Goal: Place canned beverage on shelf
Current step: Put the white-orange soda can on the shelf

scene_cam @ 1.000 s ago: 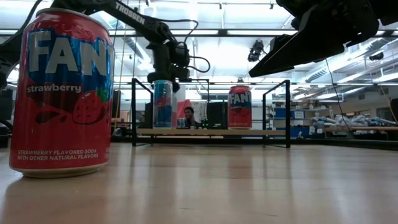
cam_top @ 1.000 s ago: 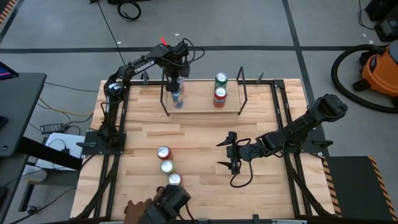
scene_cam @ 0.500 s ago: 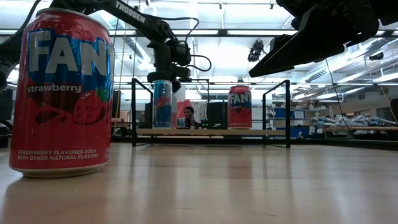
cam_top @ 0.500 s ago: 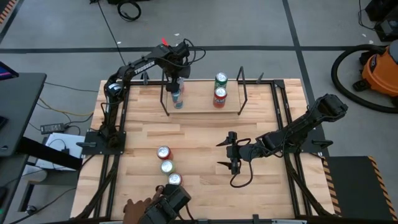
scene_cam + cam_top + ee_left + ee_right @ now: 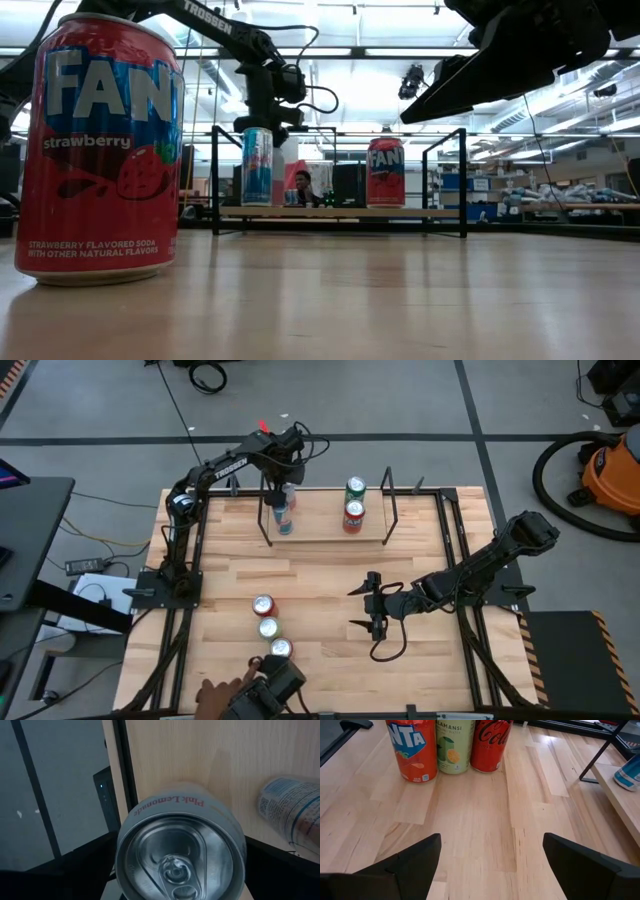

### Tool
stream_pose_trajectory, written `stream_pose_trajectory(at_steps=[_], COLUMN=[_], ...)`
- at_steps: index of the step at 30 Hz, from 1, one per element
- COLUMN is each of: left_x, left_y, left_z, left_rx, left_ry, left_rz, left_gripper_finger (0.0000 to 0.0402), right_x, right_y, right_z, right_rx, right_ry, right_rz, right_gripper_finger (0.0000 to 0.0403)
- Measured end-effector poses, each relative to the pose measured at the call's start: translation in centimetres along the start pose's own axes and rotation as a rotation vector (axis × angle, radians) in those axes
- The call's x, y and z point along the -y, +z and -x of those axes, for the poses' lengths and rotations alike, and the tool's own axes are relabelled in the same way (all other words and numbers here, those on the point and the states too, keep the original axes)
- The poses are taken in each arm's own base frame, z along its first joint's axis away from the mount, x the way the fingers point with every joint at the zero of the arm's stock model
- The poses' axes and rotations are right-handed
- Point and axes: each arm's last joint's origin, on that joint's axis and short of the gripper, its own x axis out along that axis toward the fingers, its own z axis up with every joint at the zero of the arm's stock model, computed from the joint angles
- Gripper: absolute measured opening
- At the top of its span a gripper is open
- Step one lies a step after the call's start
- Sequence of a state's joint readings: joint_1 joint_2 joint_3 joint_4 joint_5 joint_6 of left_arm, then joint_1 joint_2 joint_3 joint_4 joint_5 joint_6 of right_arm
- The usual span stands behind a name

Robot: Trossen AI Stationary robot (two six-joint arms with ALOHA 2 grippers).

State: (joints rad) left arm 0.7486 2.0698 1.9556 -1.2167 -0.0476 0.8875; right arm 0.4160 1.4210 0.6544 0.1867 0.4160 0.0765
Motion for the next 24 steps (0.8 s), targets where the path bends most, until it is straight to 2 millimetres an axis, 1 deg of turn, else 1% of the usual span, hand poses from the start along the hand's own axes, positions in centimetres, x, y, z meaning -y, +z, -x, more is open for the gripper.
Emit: stream_pose_trajectory(at_steps=[13,24], left_x=[0.50,0.55], left_y=[0.58,0.45], left_z=[0.16,0.38], left_rx=[0.011,-0.006], left_ry=[-0.004,0.005], left_rz=[0.004,0.005], left_gripper_finger=[0.0389,0.0389], right_x=[-0.01,-0.01], right_y=[0.01,0.01], right_z=[0.00,0.00], right_rx=[0.001,0.001], right_ry=[0.000,0.000], right_rz=[-0.003,-0.003], right_gripper_finger=[0.0362,0.0362])
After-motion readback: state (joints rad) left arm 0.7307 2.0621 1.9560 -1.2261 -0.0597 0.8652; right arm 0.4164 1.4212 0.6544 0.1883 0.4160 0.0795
